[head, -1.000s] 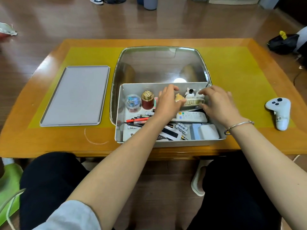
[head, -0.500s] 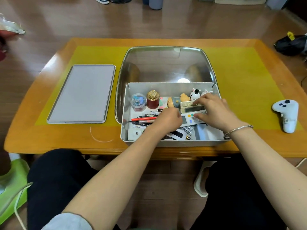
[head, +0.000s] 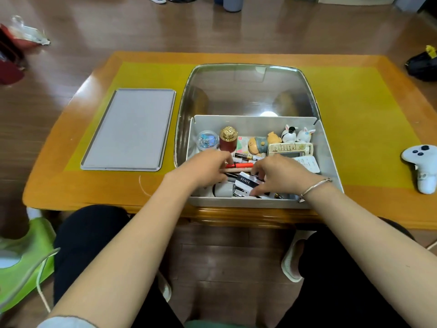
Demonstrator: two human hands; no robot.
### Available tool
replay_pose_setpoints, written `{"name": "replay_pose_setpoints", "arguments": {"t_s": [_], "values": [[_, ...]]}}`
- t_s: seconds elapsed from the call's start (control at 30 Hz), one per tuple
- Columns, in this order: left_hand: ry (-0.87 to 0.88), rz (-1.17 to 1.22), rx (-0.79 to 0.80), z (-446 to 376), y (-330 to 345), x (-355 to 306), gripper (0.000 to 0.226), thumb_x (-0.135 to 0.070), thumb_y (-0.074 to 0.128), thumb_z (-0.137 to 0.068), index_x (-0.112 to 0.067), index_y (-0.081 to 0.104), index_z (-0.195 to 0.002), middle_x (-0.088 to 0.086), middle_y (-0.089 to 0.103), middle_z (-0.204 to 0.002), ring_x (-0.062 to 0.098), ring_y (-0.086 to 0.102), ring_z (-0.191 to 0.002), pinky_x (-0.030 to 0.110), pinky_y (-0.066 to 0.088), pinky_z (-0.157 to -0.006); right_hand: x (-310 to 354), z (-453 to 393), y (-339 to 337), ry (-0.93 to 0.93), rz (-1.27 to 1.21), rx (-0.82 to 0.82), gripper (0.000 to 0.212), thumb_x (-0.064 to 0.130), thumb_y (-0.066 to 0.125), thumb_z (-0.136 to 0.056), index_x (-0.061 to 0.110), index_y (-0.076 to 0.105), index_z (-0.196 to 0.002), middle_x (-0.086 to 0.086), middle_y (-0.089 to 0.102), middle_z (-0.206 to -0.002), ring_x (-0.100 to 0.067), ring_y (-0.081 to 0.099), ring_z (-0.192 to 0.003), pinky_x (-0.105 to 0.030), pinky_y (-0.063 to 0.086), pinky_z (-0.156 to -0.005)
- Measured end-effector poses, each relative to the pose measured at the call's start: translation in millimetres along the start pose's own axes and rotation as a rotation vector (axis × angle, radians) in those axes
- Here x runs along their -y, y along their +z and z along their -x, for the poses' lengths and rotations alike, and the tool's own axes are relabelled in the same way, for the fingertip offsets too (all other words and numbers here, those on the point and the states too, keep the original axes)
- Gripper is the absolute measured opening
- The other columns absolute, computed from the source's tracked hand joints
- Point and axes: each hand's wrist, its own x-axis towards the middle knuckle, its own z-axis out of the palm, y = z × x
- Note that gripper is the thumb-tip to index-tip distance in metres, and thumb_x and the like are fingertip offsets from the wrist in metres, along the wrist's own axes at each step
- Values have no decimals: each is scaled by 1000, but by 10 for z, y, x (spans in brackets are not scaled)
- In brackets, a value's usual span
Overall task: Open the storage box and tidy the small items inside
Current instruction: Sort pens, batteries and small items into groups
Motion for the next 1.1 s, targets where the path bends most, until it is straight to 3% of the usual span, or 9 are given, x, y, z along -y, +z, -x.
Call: {"name": "replay_pose_setpoints", "arguments": {"t_s": [0.17, 0.3, 0.43, 0.53, 0.63, 0.7, 0.8, 0.97, 1.1], "values": [[-42, -112, 243, 25, 35, 81, 47, -29, 77, -76, -27, 57, -119, 0, 59, -115, 20, 56, -98, 33, 50, -82, 48, -133, -21, -19, -6, 123, 69, 62, 76, -60, 17, 63, -111, 6, 58, -80, -15, 53, -75, -32, 49, -69], [-6, -229, 234, -6, 111, 87, 44, -32, 72, -77, -27, 56, -117, 4, 56, -116, 27, 55, -101, 39, 51, -85, 87, -146, -18, -20, -33, 140, 53, 51, 77, -64, 10, 64, -95, -7, 67, -81, -23, 60, -75, -35, 50, -69], [31, -222, 181, -15, 159, 99, 36, -32, 71, -78, -24, 53, -108, 4, 55, -112, 25, 54, -95, 35, 48, -75, 138, -132, -24, -22, -98, 74, 26, 29, 75, -70, 10, 63, -83, -2, 62, -73, -18, 55, -69, -27, 44, -59], [66, -211, 147, 0, 157, 122, 37, -37, 71, -77, -23, 52, -106, 3, 58, -110, 25, 55, -95, 33, 46, -73, 123, -81, -121, -24, -137, 66, 24, 31, 75, -77, 9, 67, -81, -4, 64, -74, -18, 55, -68, -27, 42, -59], [68, -133, 103, 34, 109, 132, 42, -40, 73, -75, -22, 48, -103, -1, 61, -106, 20, 55, -90, 32, 43, -71, -24, 31, -335, 1, -220, -27, 21, 29, 71, -82, 10, 65, -74, -7, 65, -73, -22, 58, -70, -30, 44, -67], [70, -87, 74, 59, 54, 108, 41, -41, 73, -76, -24, 45, -101, -4, 60, -104, 16, 53, -88, 31, 41, -72, -198, 125, -493, 35, -257, -133, 18, 27, 71, -82, 14, 64, -71, -5, 63, -70, -19, 52, -65, -24, 39, -61], [104, -39, -12, 49, -45, -35, 40, -41, 70, -80, -25, 44, -105, -3, 58, -108, 17, 56, -94, 38, 50, -81, -502, 244, -647, 129, -268, -306, 10, 24, 70, -83, 13, 70, -85, 0, 65, -78, -14, 54, -72, -19, 30, -58], [296, -68, -187, -233, -13, -571, 47, -39, 63, -85, -21, 48, -126, 2, 51, -120, 20, 48, -108, 36, 45, -87, -867, 302, -636, 282, -283, -432, 11, 25, 66, -87, 20, 70, -96, -4, 71, -93, -19, 59, -83, -28, 38, -71], [378, -62, -242, -524, 195, -1045, 60, -32, 60, -89, -17, 37, -143, 6, 43, -136, 24, 37, -123, 42, 40, -97, -970, 313, -582, 338, -273, -538, 19, 24, 63, -88, 24, 70, -106, -3, 72, -99, -23, 64, -90, -34, 50, -78]]}}
